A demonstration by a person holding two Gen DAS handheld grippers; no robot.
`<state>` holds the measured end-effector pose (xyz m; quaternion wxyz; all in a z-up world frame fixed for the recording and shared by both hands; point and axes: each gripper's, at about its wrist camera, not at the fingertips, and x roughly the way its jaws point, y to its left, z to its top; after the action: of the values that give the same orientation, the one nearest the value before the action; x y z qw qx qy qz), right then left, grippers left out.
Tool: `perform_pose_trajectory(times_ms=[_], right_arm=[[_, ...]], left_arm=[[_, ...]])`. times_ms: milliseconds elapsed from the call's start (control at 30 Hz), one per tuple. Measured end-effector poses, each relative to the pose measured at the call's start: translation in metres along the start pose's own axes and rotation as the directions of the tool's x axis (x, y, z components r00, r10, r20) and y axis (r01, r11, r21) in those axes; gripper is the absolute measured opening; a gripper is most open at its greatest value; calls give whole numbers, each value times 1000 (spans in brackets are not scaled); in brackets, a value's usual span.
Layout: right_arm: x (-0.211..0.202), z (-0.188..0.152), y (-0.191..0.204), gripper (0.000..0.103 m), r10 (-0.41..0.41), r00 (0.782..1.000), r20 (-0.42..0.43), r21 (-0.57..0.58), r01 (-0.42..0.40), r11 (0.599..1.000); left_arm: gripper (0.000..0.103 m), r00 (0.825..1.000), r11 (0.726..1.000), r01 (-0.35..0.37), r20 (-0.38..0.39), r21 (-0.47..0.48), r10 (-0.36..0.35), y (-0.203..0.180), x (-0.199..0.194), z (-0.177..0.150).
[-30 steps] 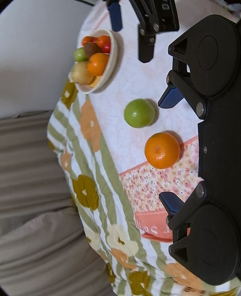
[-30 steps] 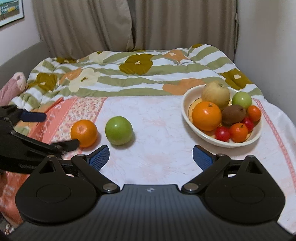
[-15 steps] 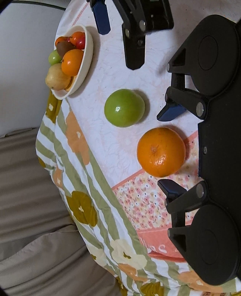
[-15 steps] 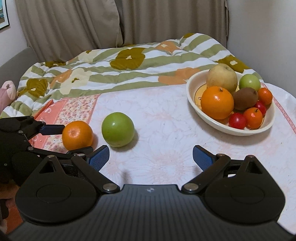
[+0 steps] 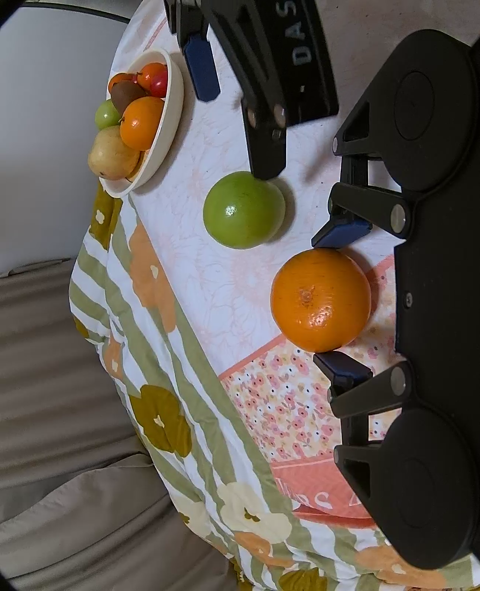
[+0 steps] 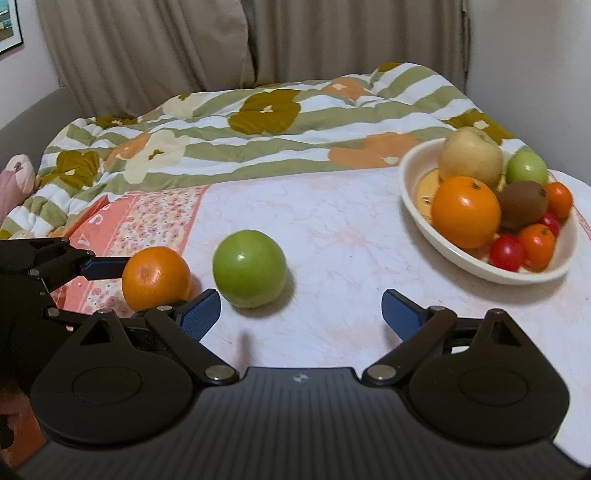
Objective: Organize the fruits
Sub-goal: 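Grasp the large tangerine with the left tool while the right tool grasps the green apple, then carry the tangerine and green apple over the duck bowl with both tools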
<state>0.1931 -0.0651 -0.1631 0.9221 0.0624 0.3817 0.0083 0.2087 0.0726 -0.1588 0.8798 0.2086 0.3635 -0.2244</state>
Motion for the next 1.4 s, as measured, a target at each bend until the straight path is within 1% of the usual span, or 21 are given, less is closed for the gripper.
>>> perform_pose_trajectory(times_ms=[200, 333, 500, 567, 600, 633, 700, 867, 1033, 1233, 1400], right_arm=[[15, 6, 9, 103, 31, 1000, -4, -19, -31, 999], [26, 9, 17, 94, 56, 998, -17, -40, -57, 998], [33, 13, 22, 94, 79, 997, -14, -55, -80, 995], [35, 15, 24, 86, 86, 996, -11, -66, -87, 994], [37, 15, 25, 78, 94, 995, -16, -69, -95, 993], [39, 16, 25, 73, 101, 995, -26, -68, -102, 992], [42, 16, 25, 69, 102, 994, -39, -64, -104, 993], [40, 17, 25, 68, 104, 994, -44, -67, -107, 992], [25, 19, 26, 68, 123, 992, -35, -85, -125, 989], [-5, 26, 21, 68, 146, 989, -16, -90, -147, 985], [-39, 33, 8, 68, 164, 986, 5, -93, -163, 982]], left_arm=[[64, 1000, 999, -11, -12, -36, 10, 5, -5, -8], [64, 1000, 998, -21, -20, -64, 20, 11, -10, -13], [64, 999, 994, -37, -28, -105, 34, 16, -16, -19], [64, 999, 992, -44, -31, -121, 40, 18, -18, -21], [64, 999, 991, -47, -32, -128, 43, 19, -20, -22], [64, 998, 990, -50, -34, -135, 46, 20, -21, -23], [64, 998, 988, -56, -38, -147, 51, 22, -23, -25], [64, 997, 983, -69, -30, -168, 65, 25, -31, -25], [64, 997, 976, -82, -25, -199, 79, 27, -42, -22], [64, 995, 967, -101, -9, -233, 101, 21, -66, -12], [64, 993, 961, -114, 6, -253, 119, 12, -87, 2]])
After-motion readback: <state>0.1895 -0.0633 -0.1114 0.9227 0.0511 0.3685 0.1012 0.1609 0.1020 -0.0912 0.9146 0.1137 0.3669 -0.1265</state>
